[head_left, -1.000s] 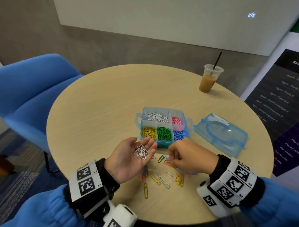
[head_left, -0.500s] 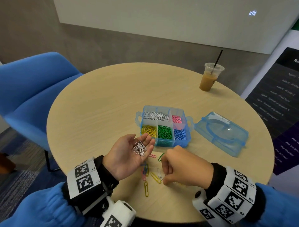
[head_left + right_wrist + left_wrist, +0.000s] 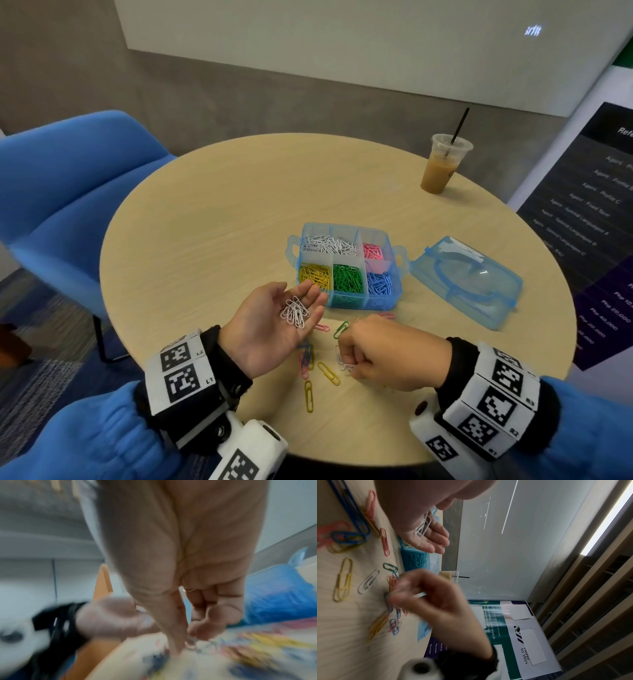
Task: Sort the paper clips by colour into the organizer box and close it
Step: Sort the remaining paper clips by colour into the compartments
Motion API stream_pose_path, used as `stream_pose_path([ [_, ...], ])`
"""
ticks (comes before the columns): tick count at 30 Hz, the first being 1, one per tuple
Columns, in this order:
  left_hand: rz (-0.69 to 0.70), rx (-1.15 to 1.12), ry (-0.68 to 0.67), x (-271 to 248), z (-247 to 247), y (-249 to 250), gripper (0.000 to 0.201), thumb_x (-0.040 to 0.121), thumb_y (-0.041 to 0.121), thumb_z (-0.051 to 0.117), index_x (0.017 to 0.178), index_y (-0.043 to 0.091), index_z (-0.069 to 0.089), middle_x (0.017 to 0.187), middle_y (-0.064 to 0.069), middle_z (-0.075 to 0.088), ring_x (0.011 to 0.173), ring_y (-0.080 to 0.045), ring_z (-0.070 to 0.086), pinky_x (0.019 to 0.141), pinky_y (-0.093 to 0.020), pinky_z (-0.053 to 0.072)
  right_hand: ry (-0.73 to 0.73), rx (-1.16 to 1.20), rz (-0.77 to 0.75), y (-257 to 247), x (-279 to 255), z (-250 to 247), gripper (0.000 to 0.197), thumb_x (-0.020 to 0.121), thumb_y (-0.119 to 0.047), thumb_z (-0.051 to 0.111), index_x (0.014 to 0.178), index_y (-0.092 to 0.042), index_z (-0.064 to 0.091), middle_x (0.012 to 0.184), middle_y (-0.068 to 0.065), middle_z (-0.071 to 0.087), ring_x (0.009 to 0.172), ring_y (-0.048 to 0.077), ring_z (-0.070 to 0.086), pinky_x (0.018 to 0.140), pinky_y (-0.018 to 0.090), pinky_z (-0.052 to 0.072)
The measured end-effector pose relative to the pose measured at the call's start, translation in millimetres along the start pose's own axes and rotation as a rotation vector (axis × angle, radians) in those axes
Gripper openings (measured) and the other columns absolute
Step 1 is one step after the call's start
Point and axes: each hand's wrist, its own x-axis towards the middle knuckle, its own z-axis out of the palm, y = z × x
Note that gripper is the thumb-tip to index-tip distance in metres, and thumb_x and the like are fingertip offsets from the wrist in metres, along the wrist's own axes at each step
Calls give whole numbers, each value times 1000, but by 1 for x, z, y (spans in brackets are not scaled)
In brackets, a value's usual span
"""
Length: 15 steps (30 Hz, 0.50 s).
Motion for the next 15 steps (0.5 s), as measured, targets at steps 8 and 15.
stream_pose_path([
  [8,-42,18,-22,4,-3,-6,40,101,22,30,100,0,62,90,-13,65,71,-21,66,72,-30,57,470,484,-123,-9,2,-34,10,87,-21,70,91,-15,63,81,-7,65,70,9,60,62,15,44],
  [15,-33,-18,12,3,1,-2,38,102,20,31,96,-2,61,81,-15,67,67,-26,69,61,-33,58,583,225,30,-1,8,-28,18,86,-29,68,78,-15,59,65,-4,58,57,7,49,56,25,39],
])
